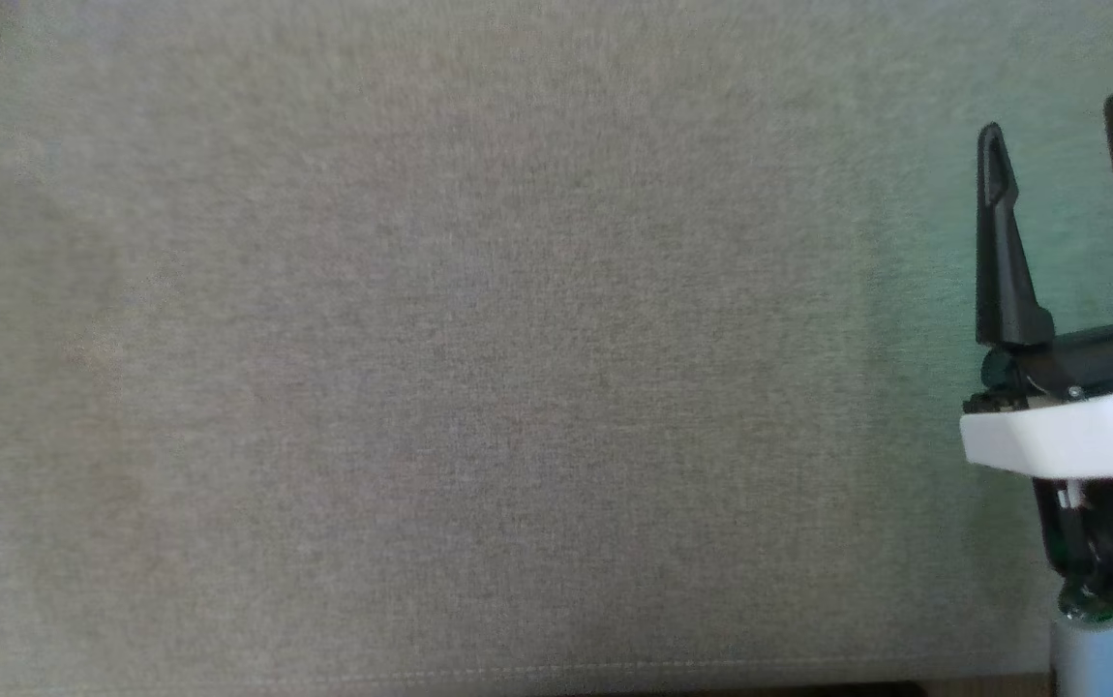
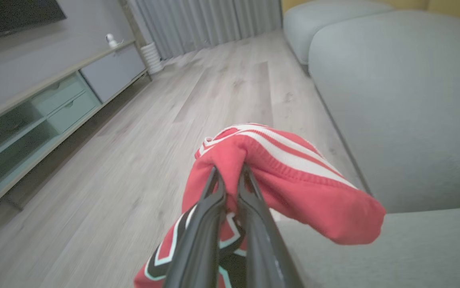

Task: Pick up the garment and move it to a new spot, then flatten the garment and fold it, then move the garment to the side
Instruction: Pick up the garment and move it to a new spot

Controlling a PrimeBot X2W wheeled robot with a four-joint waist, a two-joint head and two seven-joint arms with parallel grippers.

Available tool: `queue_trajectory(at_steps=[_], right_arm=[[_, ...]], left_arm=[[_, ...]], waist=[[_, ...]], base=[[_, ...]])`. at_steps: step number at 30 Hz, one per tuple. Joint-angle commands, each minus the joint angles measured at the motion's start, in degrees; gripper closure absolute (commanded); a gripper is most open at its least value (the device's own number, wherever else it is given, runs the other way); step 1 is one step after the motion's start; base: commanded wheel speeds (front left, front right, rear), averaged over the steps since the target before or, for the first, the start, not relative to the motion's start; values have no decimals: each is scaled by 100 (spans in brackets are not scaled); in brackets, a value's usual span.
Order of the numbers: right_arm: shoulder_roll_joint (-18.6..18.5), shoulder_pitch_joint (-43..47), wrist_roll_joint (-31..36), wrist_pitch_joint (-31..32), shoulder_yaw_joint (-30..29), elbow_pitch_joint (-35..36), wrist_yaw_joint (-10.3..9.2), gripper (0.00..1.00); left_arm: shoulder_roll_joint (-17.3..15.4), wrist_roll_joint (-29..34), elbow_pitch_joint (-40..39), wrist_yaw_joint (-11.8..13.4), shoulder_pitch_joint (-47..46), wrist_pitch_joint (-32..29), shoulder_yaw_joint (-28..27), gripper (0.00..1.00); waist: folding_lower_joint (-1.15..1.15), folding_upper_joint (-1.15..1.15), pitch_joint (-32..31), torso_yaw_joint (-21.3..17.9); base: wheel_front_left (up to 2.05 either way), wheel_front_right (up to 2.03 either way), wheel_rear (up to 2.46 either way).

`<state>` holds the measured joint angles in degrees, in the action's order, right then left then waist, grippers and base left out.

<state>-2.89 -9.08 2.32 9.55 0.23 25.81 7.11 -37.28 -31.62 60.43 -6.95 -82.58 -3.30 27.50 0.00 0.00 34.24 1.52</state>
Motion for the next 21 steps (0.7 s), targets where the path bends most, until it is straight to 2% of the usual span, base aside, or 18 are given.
queue_trajectory(at_steps=[1,11,16,21], right_arm=[[0,9,-128,-122,42,-20,37,0],[1,330,-630,-543,-12,-898,37,0],[1,536,-856,-732,22,-1176,37,0],[1,731,-1018,-882,71,-1347,37,0]], left_arm=[[-147,10,-355,-30,-294,-20,31,100],[615,-332,-1543,-51,532,-418,568,100],[1061,-594,-2301,-47,1314,-594,795,100],[1363,-810,-3223,56,2134,-642,977,100]], waist=[[0,0,-623,-14],[0,0,-1909,-356],[0,0,-2274,-609],[0,0,-2529,-883]], base=[[0,0,0],[0,0,0],[0,0,0],[0,0,0]])
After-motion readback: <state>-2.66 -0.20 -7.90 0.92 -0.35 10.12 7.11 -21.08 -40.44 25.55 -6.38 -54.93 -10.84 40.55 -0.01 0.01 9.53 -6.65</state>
